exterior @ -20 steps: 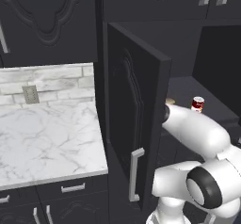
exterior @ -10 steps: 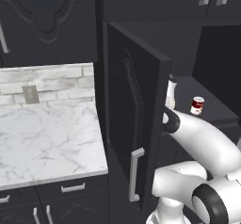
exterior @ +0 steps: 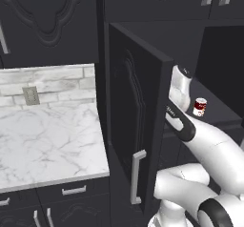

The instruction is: Stack two cans on top of the other two cans in the cabinet.

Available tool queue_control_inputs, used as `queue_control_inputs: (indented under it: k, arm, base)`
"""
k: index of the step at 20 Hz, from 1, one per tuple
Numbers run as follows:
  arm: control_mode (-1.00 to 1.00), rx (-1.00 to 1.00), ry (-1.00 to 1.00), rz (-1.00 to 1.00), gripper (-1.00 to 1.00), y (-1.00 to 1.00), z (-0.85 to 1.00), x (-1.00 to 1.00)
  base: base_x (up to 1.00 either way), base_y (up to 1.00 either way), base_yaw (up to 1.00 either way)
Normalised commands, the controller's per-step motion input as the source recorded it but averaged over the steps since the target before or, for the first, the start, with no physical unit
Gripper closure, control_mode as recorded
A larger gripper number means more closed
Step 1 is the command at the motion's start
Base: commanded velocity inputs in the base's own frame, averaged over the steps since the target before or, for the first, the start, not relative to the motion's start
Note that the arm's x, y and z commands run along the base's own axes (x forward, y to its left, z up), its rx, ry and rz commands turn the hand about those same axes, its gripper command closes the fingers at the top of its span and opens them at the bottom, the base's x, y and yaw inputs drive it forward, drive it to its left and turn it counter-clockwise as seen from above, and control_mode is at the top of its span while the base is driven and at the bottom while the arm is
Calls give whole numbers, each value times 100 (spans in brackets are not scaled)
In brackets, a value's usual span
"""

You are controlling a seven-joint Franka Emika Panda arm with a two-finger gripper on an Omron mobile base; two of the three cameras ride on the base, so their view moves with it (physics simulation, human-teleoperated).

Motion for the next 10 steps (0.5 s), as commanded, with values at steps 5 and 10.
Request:
queue_control_inputs:
  k: [5,10]
  arm:
    - [-100,0,-5,0,100,-22,40,-17]
    - [-100,0,-14,0,100,-11,32,-3]
  base:
    - [0,0,0]
    - [0,0,0]
